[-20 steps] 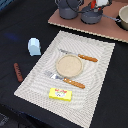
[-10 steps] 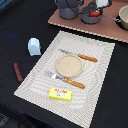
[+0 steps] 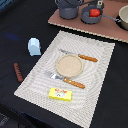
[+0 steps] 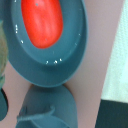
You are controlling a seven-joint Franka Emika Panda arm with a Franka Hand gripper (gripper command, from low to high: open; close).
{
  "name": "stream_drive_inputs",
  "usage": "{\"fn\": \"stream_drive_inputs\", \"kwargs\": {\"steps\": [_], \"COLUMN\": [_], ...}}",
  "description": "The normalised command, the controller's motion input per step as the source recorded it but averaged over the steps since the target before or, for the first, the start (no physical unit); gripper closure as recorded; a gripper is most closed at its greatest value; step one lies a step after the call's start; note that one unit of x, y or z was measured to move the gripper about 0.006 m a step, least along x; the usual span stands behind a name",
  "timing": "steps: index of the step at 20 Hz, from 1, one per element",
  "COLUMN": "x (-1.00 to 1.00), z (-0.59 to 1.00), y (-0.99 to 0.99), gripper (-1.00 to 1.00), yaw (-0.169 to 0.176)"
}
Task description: Interact with the objects in diverse but meaningful ways.
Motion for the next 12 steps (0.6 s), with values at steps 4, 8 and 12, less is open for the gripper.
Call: {"fn": "stream_drive_inputs", "kwargs": {"steps": [4, 8, 12], "x": [-0.64, -0.76, -0.82], "z": [0.1, -0.2, -0.31], "y": [-0.6, -0.63, -0.6], "gripper": [-1.0, -1.0, -1.0], "yaw": [-0.021, 0.0, 0.0]}}
